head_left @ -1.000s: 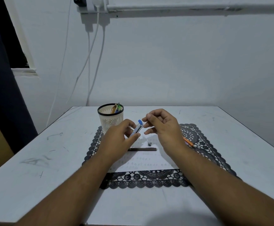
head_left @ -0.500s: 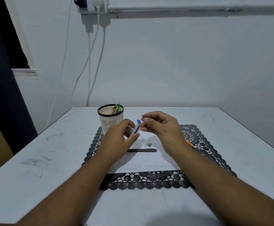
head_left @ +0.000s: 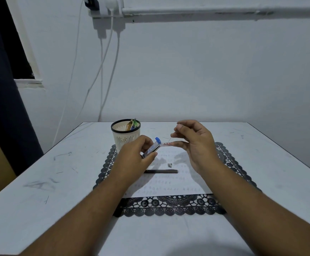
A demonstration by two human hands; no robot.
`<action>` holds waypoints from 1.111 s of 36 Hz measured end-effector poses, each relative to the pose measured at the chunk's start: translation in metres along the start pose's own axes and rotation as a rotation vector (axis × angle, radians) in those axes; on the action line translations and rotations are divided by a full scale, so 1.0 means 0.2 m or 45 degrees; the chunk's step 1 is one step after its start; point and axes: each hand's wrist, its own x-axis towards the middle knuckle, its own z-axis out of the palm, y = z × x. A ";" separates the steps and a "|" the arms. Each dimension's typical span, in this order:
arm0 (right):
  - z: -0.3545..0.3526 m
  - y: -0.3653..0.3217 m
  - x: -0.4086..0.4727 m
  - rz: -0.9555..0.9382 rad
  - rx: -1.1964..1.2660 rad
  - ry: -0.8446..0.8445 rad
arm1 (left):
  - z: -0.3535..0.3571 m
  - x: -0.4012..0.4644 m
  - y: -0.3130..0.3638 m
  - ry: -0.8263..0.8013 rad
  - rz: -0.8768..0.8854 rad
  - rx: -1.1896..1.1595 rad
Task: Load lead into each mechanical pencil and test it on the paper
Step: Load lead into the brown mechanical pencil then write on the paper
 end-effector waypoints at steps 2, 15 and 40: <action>-0.01 -0.01 0.01 0.025 0.049 0.041 | 0.00 0.00 0.00 0.011 -0.020 -0.037; -0.04 0.03 0.05 0.245 0.118 0.117 | 0.00 0.02 0.06 -0.073 -0.344 -1.051; -0.12 0.03 0.10 0.282 -0.025 0.108 | 0.08 0.17 -0.03 -0.245 -0.038 0.099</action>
